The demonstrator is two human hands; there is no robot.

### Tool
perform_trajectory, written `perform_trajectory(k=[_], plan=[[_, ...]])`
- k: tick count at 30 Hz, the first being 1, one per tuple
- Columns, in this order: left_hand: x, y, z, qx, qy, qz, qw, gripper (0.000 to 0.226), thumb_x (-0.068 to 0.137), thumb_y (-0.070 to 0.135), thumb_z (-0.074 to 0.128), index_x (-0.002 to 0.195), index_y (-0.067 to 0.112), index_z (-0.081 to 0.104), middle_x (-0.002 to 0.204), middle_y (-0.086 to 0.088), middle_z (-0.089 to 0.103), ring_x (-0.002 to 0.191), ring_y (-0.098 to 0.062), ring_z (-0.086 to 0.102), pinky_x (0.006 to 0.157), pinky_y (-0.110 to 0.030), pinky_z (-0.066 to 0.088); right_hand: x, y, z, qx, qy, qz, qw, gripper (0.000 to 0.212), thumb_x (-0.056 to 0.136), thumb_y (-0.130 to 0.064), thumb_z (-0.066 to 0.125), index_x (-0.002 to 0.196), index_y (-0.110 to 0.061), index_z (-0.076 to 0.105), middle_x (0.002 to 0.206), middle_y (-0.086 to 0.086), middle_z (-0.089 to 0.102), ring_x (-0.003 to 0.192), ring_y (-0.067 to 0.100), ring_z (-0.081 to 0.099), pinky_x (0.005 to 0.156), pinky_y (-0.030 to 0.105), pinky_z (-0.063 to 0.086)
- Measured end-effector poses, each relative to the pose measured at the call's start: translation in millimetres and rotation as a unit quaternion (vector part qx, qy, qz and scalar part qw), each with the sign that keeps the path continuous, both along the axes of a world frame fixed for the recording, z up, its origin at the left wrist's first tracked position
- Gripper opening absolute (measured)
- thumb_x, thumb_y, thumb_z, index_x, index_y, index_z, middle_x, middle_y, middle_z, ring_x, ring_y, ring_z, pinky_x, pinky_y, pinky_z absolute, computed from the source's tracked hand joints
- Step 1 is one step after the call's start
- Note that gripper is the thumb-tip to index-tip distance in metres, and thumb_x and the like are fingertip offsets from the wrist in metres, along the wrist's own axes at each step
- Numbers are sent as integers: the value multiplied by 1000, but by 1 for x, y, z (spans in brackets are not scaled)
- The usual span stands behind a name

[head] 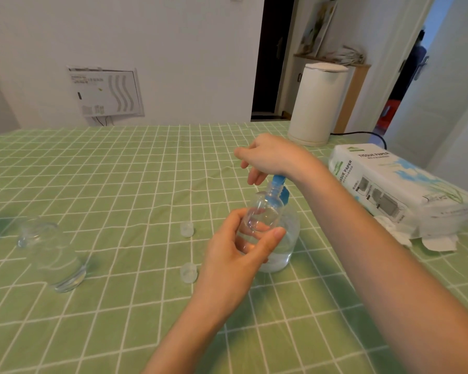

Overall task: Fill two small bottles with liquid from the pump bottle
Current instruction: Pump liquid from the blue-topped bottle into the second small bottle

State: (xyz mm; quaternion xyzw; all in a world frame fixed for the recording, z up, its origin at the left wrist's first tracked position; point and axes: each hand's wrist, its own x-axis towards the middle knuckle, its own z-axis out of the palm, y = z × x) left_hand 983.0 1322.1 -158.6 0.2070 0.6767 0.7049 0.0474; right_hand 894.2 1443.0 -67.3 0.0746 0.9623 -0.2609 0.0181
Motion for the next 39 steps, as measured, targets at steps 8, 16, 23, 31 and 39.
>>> perform_trajectory(k=[8, 16, 23, 31, 39], plan=[[1, 0, -4, -10, -7, 1, 1000, 39, 62, 56, 63, 92, 32, 62, 76, 3, 67, 64, -19, 58, 51, -15, 44, 0, 0, -8, -8, -22, -4, 1000, 38, 97, -29, 40, 115, -1, 59, 89, 10, 74, 94, 27, 70, 84, 34, 52], [1, -2, -5, -9, -14, -1, 1000, 33, 64, 53, 63, 89, 32, 63, 67, 13, 65, 55, -4, 56, 48, -11, 42, 0, -1, -11, 5, -20, -2, 1000, 36, 98, -25, 40, 115, -1, 60, 94, 12, 73, 97, 28, 69, 86, 36, 52], [-1, -1, -2, 5, -22, -5, 1000, 33, 63, 54, 64, 91, 36, 64, 77, 8, 67, 60, -12, 56, 47, -12, 41, -2, 0, 1, 47, -10, 9, 999, 35, 98, -28, 40, 114, -1, 58, 94, 10, 74, 93, 27, 69, 72, 29, 49], [1, 0, 1, 19, -38, -7, 999, 32, 62, 52, 66, 89, 36, 65, 76, 3, 67, 57, -10, 58, 46, -12, 41, -1, -1, 0, 41, -6, 8, 999, 34, 97, -26, 39, 112, -2, 59, 96, 11, 73, 97, 26, 69, 70, 26, 48], [4, -3, 2, 19, -74, -22, 997, 39, 63, 48, 66, 95, 25, 66, 73, 2, 68, 50, -5, 58, 43, -16, 41, -2, 0, -10, 28, -14, 12, 999, 35, 97, -25, 39, 115, -1, 57, 90, 9, 74, 94, 26, 69, 90, 35, 51]])
